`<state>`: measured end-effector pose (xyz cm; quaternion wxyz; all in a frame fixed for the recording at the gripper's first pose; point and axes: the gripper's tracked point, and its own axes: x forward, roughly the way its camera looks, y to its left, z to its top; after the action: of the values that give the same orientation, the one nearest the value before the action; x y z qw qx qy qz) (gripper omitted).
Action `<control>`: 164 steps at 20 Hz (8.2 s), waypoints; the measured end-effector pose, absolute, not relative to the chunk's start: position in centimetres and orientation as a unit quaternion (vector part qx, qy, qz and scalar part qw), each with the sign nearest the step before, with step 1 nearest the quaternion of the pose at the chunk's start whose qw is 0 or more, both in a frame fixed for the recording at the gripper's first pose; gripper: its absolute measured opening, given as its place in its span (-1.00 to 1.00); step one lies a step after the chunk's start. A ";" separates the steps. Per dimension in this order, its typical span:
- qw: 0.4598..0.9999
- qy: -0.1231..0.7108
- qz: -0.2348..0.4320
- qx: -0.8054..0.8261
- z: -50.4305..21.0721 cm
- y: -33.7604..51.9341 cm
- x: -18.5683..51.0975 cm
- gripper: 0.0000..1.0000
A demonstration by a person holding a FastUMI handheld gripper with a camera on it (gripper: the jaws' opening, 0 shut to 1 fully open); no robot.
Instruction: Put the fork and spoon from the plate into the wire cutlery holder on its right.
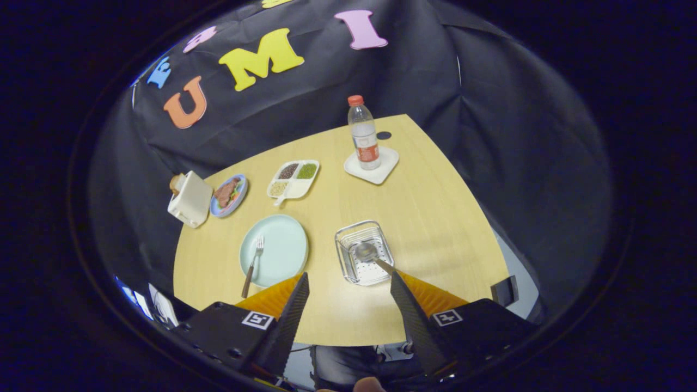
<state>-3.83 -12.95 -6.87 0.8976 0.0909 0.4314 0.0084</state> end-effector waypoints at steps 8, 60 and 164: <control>0.914 0.396 0.058 0.069 -7.7 -1.6 -3.6 0.79; 0.854 0.515 0.039 0.068 -24.2 11.7 -1.7 -0.99; 0.997 -0.066 0.019 0.025 2.0 4.0 -4.5 0.87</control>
<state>-4.46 3.98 2.01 0.9973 0.0248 -0.0658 0.0191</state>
